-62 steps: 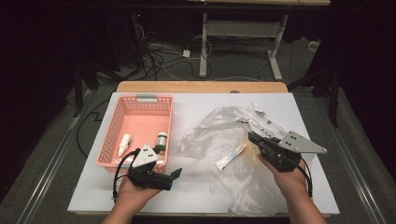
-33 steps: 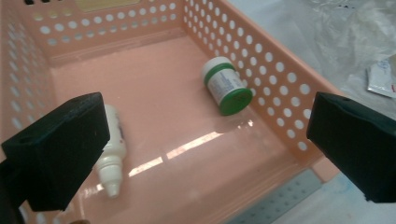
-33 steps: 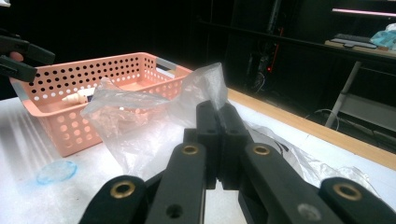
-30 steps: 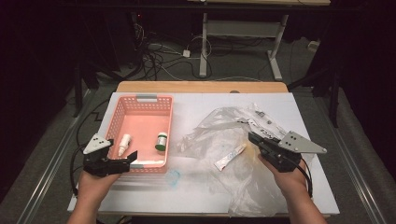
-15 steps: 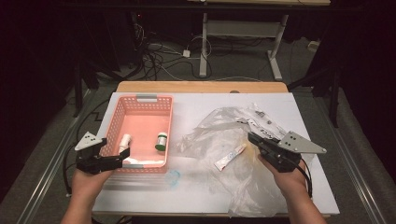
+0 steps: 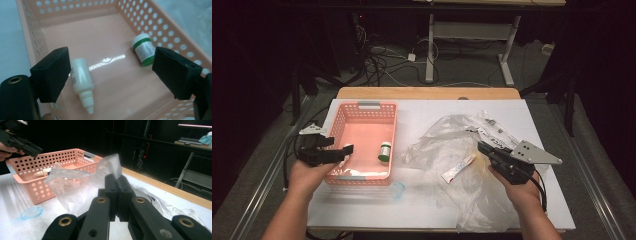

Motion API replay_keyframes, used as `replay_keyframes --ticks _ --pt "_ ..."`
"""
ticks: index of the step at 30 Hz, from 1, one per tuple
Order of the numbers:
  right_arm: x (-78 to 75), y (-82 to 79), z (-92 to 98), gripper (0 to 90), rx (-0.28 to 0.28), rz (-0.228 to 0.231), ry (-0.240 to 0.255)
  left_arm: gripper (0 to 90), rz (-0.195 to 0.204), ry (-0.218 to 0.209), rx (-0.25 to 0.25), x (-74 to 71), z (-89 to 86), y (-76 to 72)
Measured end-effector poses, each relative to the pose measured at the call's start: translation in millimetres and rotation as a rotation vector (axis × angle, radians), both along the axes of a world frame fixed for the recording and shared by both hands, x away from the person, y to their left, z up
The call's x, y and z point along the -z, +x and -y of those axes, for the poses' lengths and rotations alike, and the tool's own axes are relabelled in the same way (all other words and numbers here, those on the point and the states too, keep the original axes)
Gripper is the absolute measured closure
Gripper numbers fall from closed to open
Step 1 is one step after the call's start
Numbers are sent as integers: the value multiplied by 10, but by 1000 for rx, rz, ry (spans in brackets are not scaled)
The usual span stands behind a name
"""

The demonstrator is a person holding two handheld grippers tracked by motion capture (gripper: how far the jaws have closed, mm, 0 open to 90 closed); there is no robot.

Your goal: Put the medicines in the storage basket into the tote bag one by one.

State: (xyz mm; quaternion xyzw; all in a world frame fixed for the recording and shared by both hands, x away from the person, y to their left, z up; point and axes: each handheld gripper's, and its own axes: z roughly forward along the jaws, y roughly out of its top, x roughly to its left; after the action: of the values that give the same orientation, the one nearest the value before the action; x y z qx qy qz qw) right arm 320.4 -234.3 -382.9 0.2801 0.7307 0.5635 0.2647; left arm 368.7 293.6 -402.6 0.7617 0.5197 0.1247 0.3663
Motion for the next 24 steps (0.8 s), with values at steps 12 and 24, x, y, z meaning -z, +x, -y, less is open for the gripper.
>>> replay_keyframes --ticks 12,24 --pt "-14 -16 8 895 0 4 4 299 -226 132 -20 84 181 381" --pt "-26 -30 3 895 -5 9 5 327 -367 224 -41 210 332 536"
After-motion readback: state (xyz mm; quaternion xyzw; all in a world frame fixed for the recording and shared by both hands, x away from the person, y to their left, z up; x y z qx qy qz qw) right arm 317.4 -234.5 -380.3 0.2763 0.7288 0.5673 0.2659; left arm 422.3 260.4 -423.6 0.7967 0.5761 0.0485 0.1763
